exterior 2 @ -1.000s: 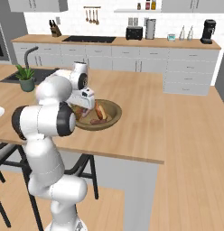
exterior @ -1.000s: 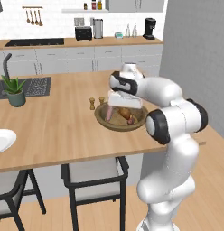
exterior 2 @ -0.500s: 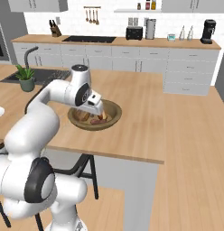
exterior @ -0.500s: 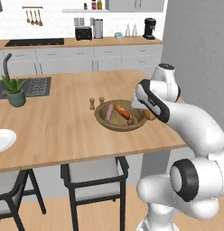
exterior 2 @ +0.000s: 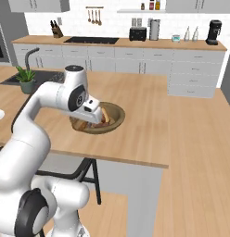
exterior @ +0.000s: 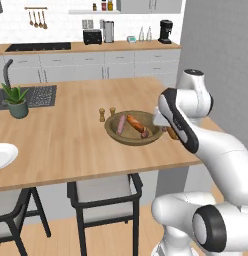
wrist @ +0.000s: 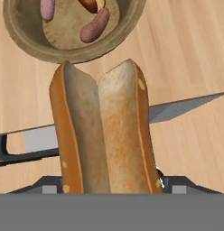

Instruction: Place one bun and one sausage from the bowl on each plate.

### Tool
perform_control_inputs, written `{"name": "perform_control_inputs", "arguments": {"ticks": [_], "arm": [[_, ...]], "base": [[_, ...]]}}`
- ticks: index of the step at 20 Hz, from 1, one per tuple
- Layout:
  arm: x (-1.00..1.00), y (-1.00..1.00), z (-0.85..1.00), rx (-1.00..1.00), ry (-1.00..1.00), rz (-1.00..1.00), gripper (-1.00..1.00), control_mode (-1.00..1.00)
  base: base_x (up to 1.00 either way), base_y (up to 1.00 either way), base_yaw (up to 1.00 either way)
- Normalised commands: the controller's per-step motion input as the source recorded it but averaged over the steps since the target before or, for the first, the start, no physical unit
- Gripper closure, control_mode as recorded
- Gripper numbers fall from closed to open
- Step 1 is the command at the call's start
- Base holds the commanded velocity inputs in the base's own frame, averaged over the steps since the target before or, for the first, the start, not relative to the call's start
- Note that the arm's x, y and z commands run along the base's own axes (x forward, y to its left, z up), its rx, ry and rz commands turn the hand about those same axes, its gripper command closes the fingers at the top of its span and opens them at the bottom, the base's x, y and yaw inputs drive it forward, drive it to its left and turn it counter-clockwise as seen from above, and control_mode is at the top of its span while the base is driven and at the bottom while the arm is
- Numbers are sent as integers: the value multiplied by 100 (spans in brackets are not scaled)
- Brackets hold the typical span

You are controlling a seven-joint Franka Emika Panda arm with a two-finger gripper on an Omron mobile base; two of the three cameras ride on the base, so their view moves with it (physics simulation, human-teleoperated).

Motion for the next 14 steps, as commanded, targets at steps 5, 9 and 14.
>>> {"name": "perform_control_inputs", "arguments": {"ticks": [5, 9, 14], "arm": [[-28, 0, 7, -3, 9, -5, 100, 100], [0, 0, 0, 0, 0, 0, 100, 100], [0, 0, 0, 0, 0, 0, 100, 100]], "base": [[-2, 0, 0], [-33, 50, 0], [-11, 100, 5]]}}
